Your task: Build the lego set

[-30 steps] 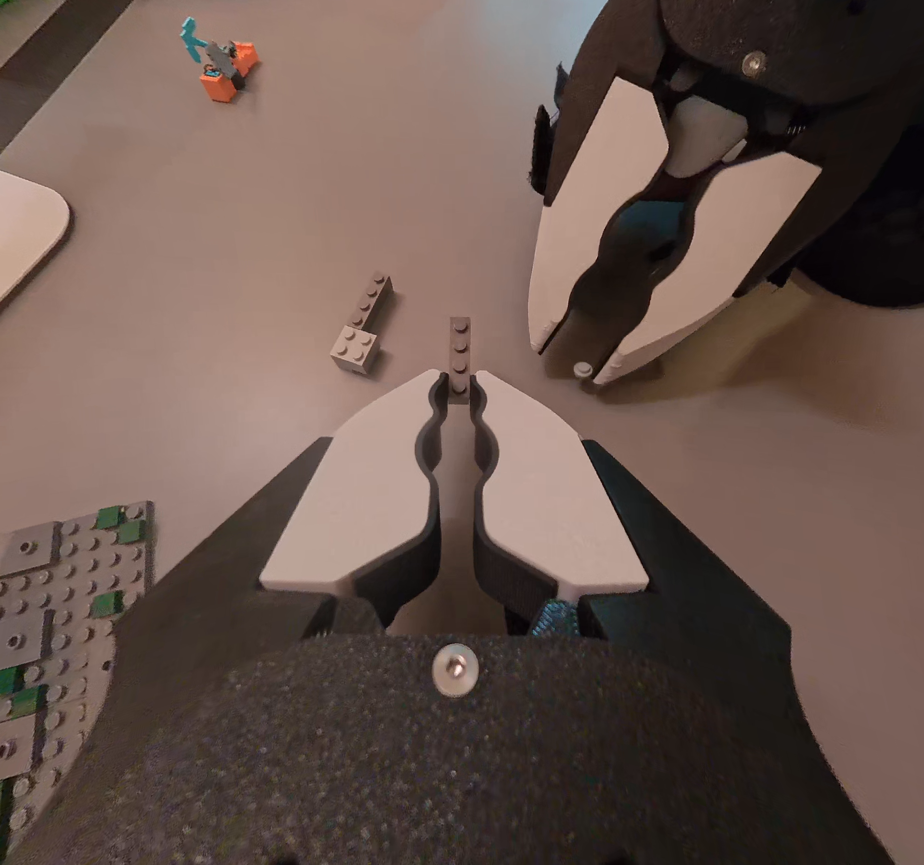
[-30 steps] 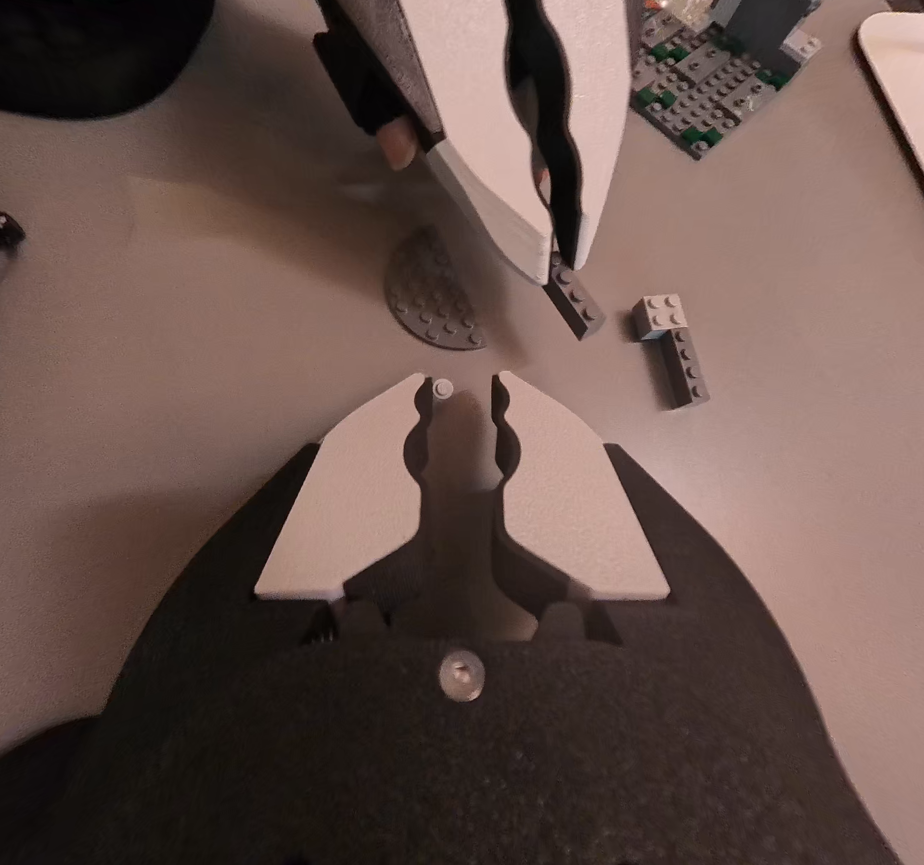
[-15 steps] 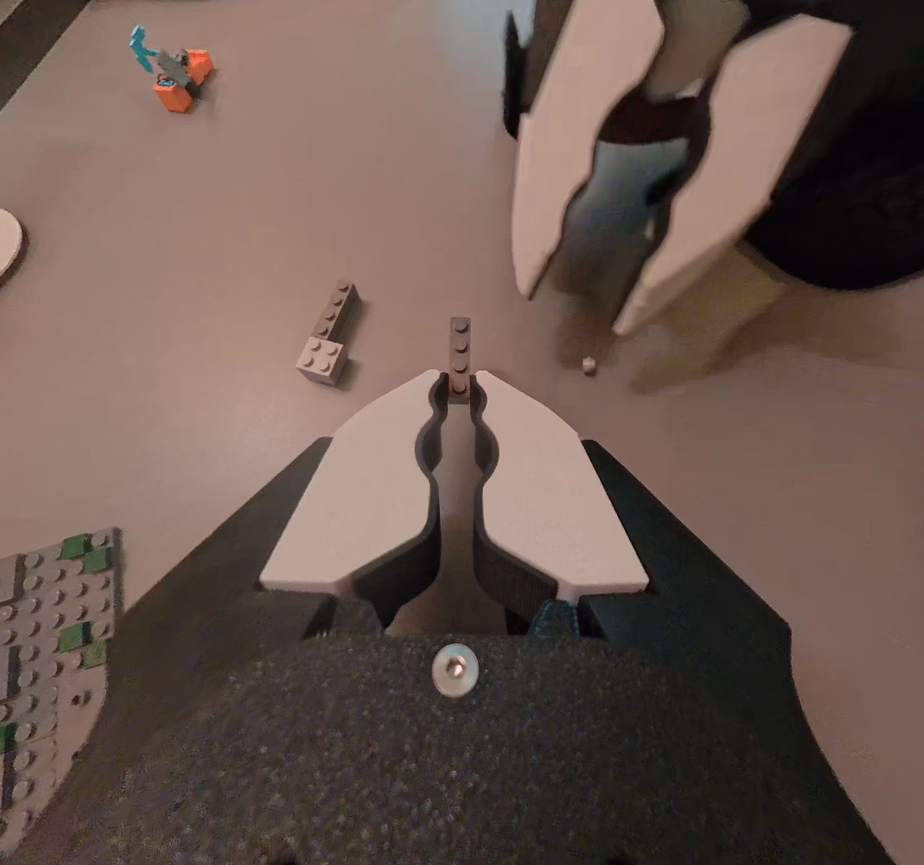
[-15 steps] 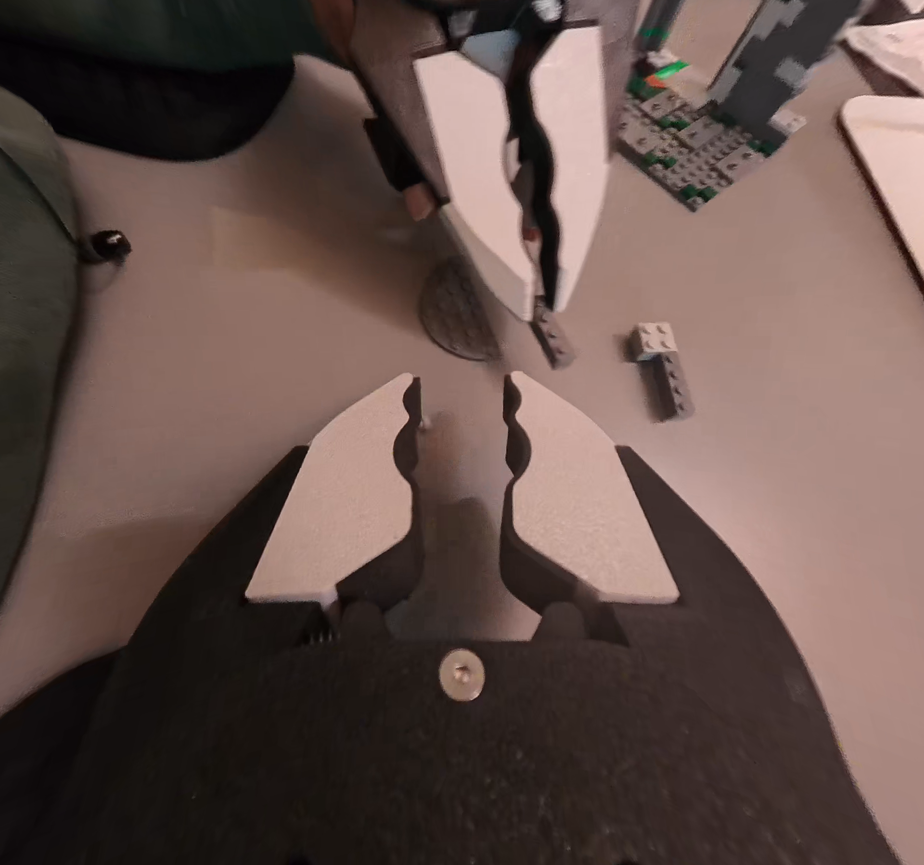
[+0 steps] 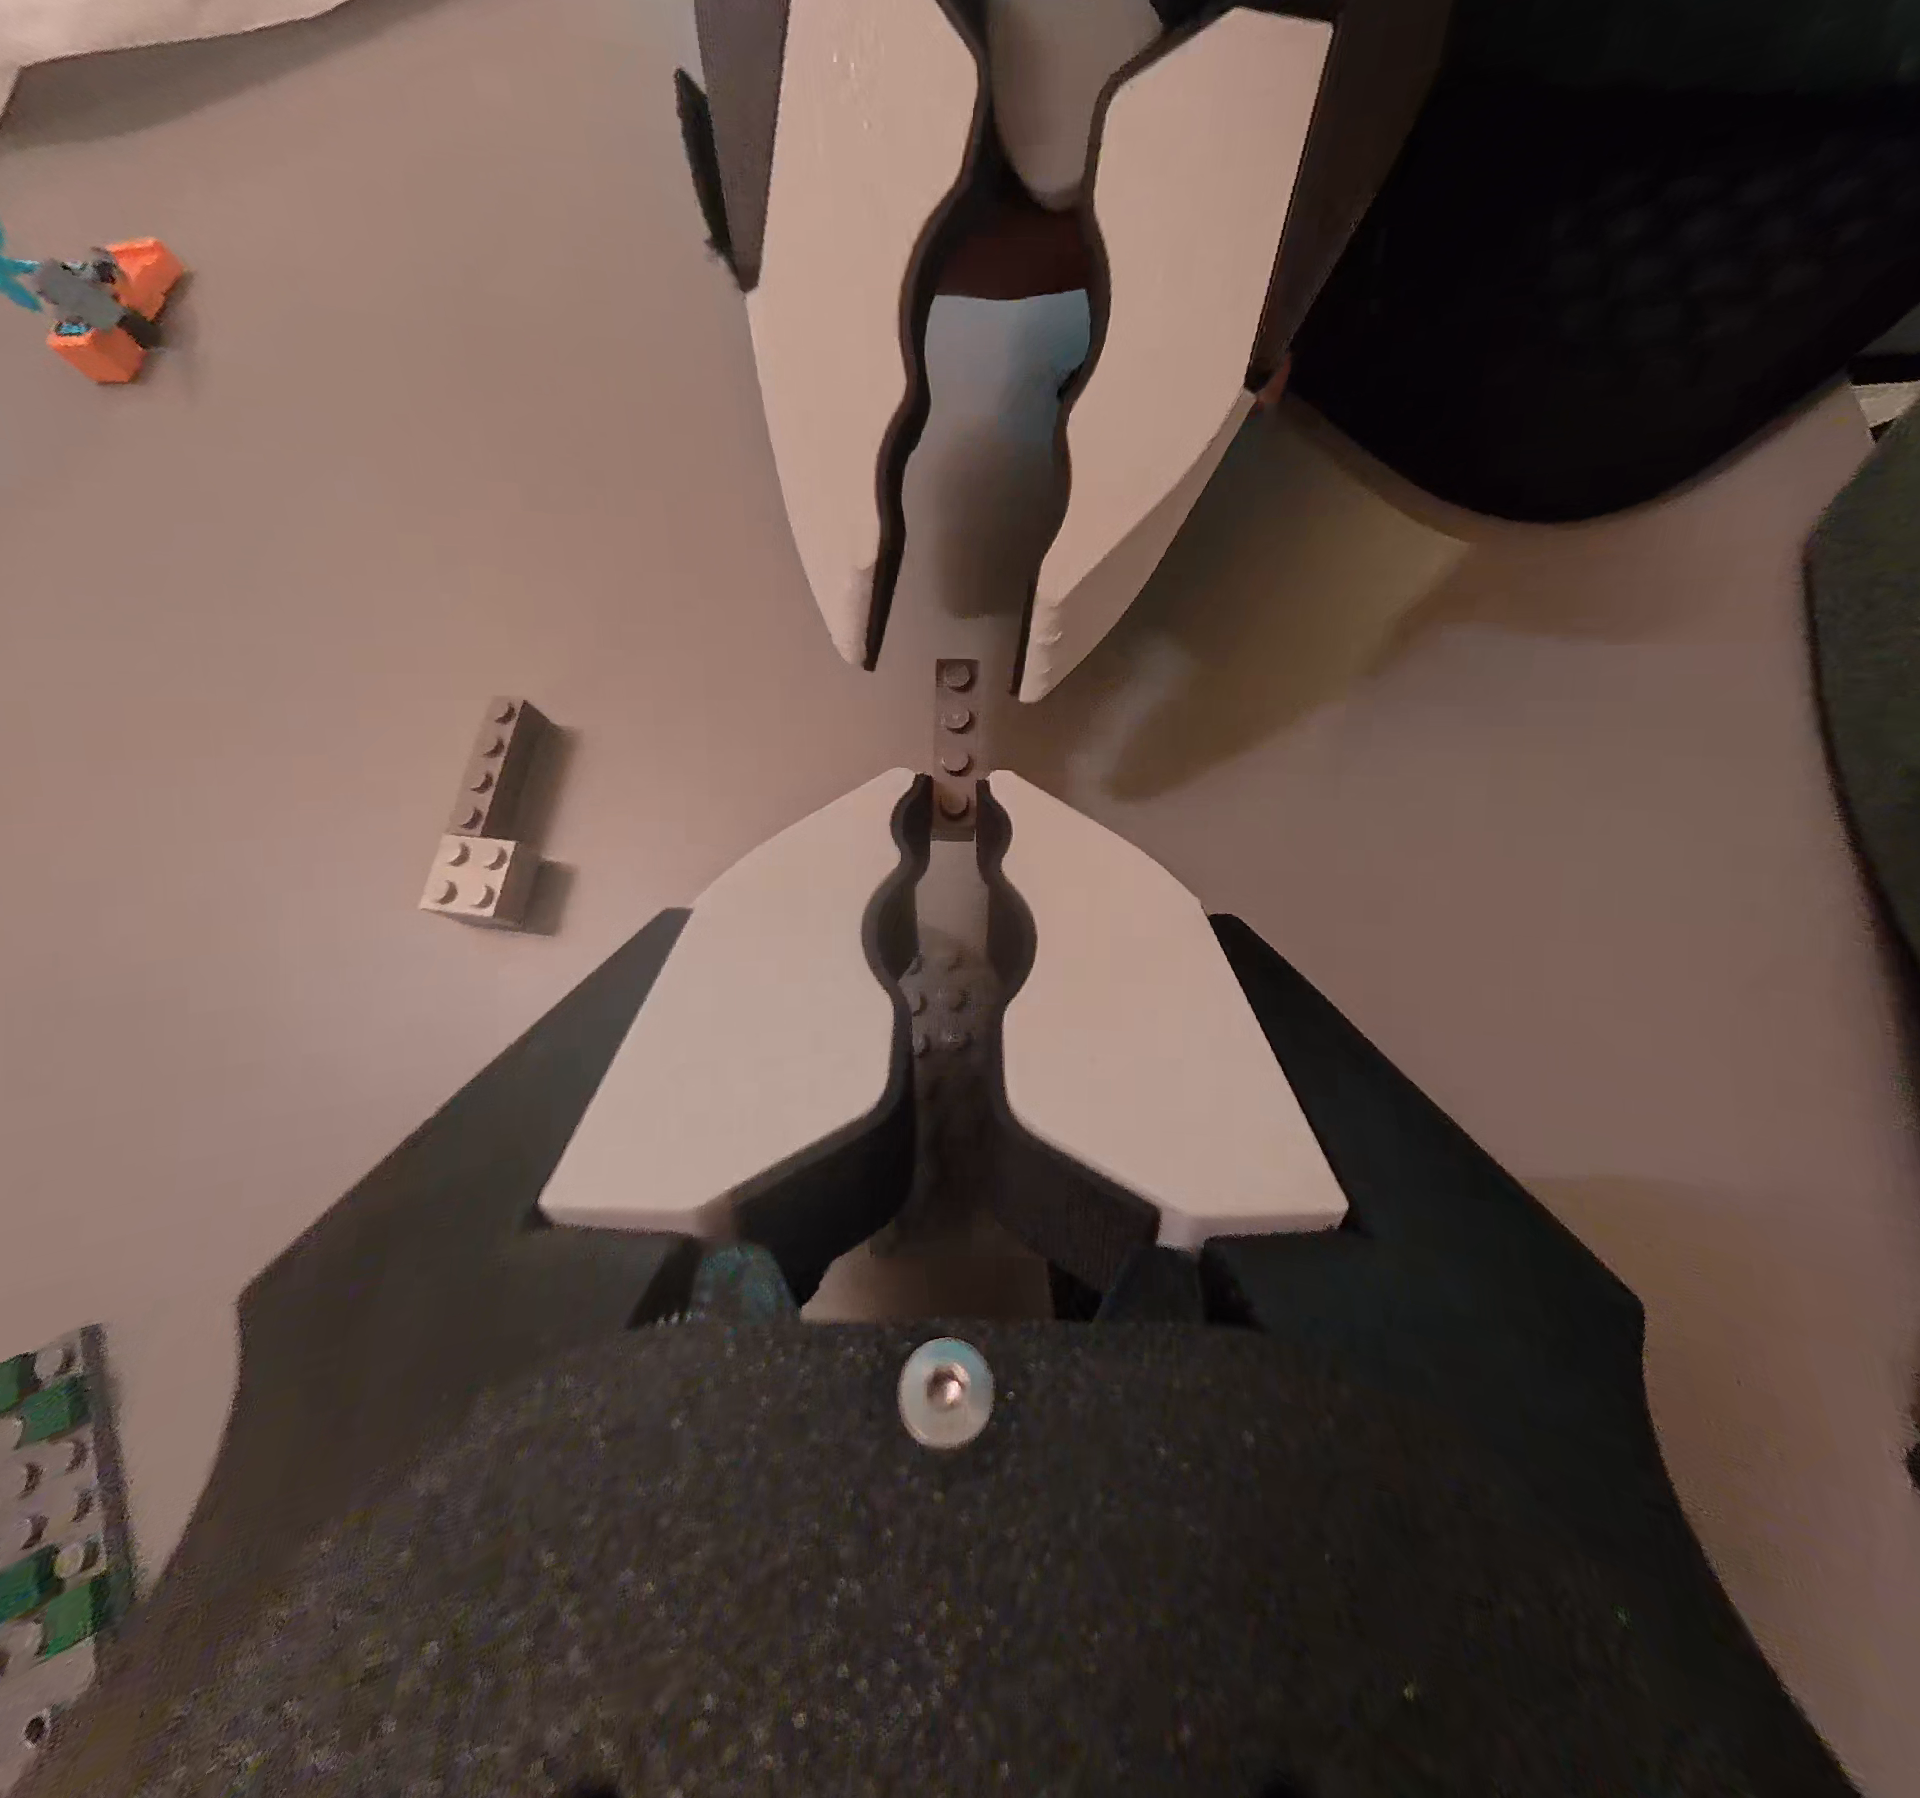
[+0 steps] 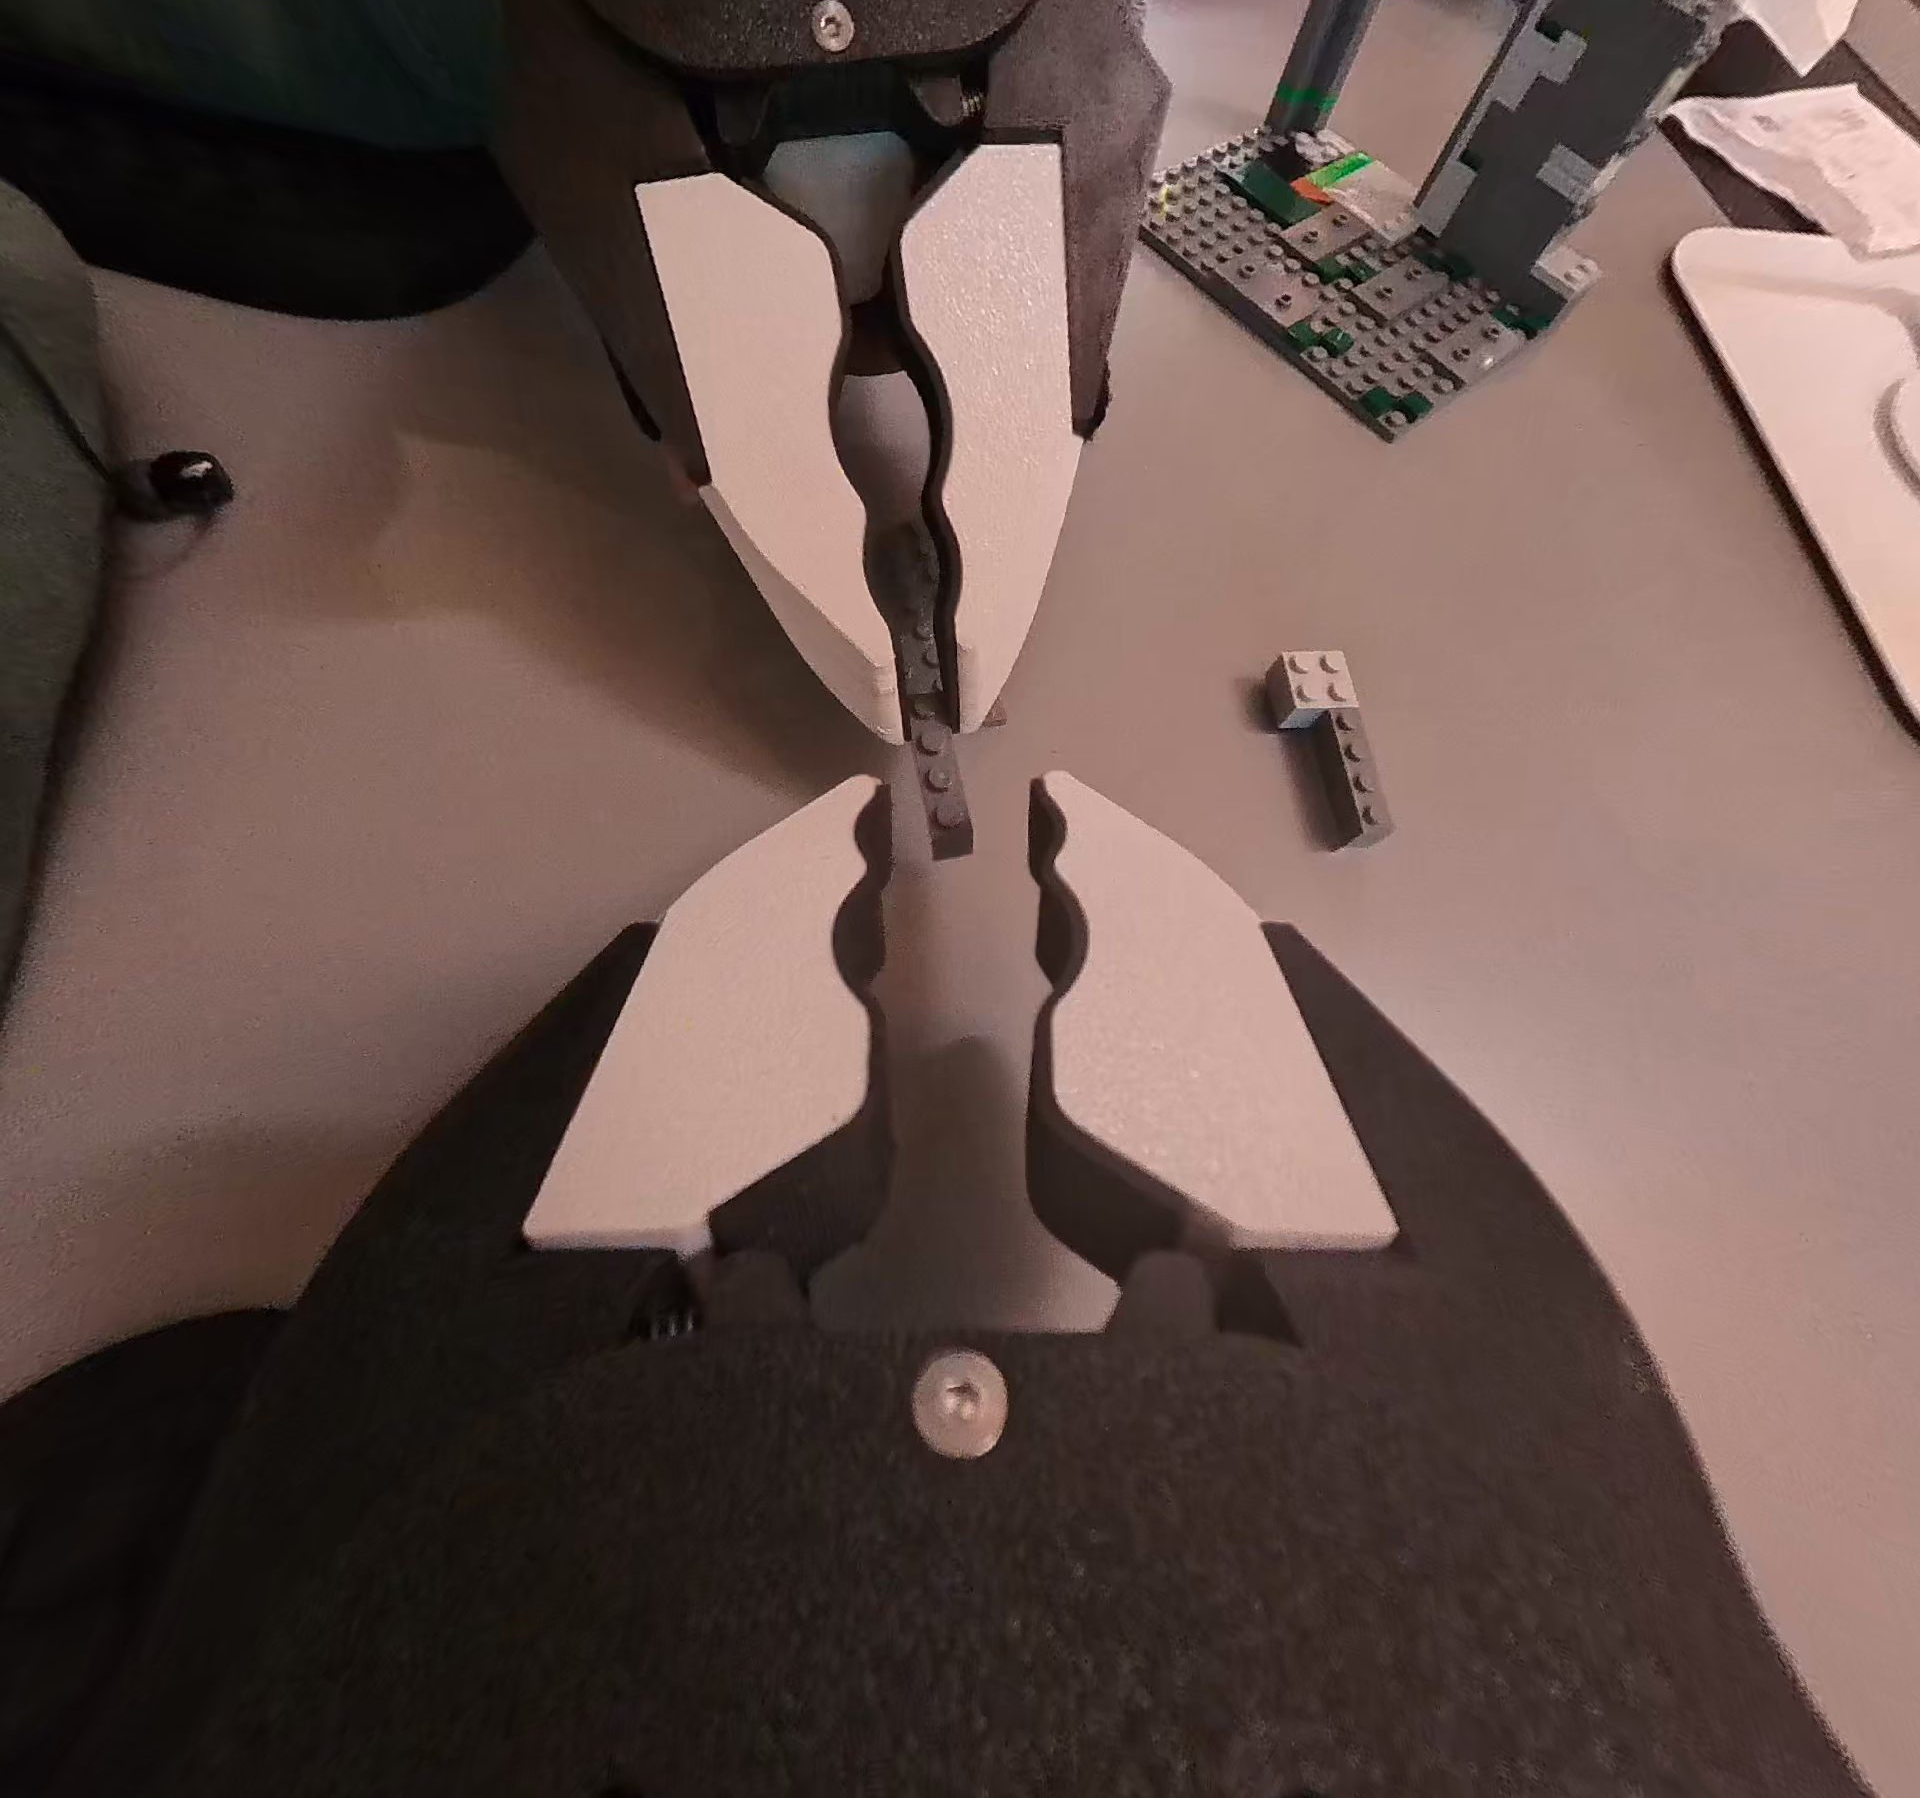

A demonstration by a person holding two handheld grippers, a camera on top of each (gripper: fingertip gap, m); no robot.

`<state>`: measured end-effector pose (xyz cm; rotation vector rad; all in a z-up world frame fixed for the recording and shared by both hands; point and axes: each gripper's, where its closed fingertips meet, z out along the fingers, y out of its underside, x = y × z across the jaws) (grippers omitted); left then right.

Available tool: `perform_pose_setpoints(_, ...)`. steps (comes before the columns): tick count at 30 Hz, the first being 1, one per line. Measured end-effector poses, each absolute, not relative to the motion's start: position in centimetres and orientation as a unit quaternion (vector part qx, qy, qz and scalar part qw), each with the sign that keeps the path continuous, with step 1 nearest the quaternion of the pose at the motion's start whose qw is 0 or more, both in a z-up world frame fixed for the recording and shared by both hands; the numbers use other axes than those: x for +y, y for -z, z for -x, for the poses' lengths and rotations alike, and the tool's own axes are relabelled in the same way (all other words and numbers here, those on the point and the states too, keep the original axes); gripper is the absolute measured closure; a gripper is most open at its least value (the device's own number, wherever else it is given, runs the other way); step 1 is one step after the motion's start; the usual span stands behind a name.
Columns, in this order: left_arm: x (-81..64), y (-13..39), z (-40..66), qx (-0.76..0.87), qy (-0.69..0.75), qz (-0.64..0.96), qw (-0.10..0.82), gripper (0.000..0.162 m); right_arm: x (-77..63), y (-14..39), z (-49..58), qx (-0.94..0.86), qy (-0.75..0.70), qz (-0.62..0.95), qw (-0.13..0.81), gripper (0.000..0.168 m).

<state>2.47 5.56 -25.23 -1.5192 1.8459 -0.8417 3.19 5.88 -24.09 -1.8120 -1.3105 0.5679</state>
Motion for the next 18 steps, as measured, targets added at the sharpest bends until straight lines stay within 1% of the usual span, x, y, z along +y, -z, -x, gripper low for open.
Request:
perform_pose_setpoints(8, 5.0, 24.8, -2.5, 0.700, 0.322, 0.563, 0.299, 0.154, 5.2, 25.0, -2.4, -0.552, -0.201, 0.705, 0.398, 0.153)
perform_pose_setpoints(9, 4.9, 24.9, -2.5, 0.703, 0.319, 0.561, 0.298, 0.154, 5.3, 25.1, -2.3, -0.553, -0.196, 0.705, 0.398, 0.159)
perform_pose_setpoints(10, 5.0, 25.0, -2.5, 0.705, 0.314, 0.560, 0.301, 0.154, 5.3, 25.2, -2.3, -0.554, -0.195, 0.705, 0.397, 0.160)
perform_pose_setpoints(12, 5.1, 24.7, -2.4, 0.705, 0.315, 0.556, 0.307, 0.154, 5.3, 25.1, -2.3, -0.547, -0.209, 0.707, 0.396, 0.160)
perform_pose_setpoints(15, 5.8, 24.4, -1.9, 0.703, 0.316, 0.554, 0.315, 0.142, 6.1, 25.2, -3.6, -0.519, -0.220, 0.725, 0.396, 0.161)
perform_pose_setpoints(16, 5.9, 24.5, -1.6, 0.704, 0.317, 0.556, 0.307, 0.141, 6.4, 25.0, -4.2, -0.506, -0.223, 0.732, 0.398, 0.161)
perform_pose_setpoints(18, 5.8, 25.0, -1.2, 0.710, 0.317, 0.555, 0.295, 0.143, 6.8, 24.5, -4.9, -0.486, -0.233, 0.737, 0.408, 0.161)
